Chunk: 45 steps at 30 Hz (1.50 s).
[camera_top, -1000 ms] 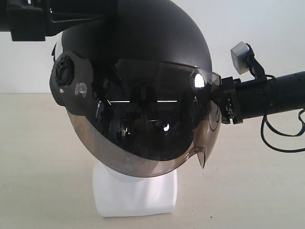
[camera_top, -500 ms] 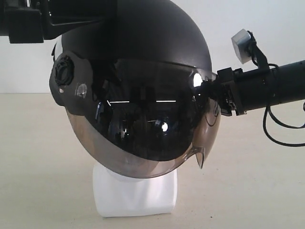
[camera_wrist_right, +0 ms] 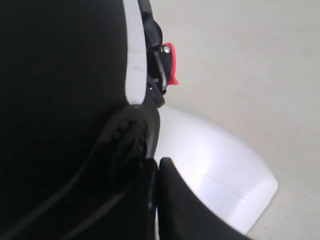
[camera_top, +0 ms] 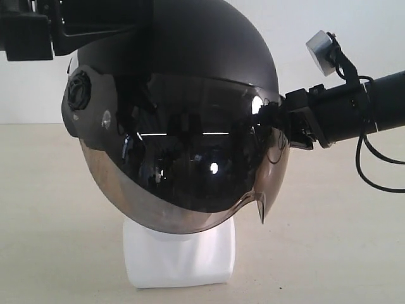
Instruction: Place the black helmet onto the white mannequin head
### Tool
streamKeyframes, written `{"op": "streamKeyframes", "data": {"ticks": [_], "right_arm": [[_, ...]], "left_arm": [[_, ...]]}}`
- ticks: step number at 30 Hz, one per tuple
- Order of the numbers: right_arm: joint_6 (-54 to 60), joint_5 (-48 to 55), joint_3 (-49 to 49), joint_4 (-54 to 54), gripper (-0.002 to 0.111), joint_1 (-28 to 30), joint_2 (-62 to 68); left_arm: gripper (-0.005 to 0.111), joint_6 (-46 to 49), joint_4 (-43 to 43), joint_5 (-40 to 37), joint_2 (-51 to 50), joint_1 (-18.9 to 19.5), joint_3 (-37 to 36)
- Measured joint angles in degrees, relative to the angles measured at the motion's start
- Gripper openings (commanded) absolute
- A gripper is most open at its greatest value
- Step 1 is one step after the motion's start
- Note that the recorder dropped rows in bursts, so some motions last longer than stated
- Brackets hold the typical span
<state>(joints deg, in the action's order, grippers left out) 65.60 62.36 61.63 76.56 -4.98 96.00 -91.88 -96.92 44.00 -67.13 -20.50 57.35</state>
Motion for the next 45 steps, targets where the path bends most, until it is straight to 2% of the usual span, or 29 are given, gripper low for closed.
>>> {"op": "streamKeyframes", "data": {"ticks": [13, 19, 32, 45], "right_arm": [[-1.8, -1.9, 0.0, -0.9, 0.000, -0.1, -2.3], [-2.0, -2.1, 0.0, -1.2, 0.000, -0.1, -4.6], [-3.6, -4.1, 0.0, -2.5, 0.000, -1.0, -6.3], [-4.3, -5.6, 0.0, -3.4, 0.000, -1.3, -9.5]], "left_arm": [[0.004, 0.5, 0.7, 0.2, 3.8, -0.1, -5.4], [0.004, 0.5, 0.4, -0.6, 6.7, 2.6, -8.0], [0.004, 0.5, 2.1, 0.2, 7.1, 3.3, -10.0], [0.004, 1.2, 2.9, 2.5, 9.5, 7.5, -12.8]]}}
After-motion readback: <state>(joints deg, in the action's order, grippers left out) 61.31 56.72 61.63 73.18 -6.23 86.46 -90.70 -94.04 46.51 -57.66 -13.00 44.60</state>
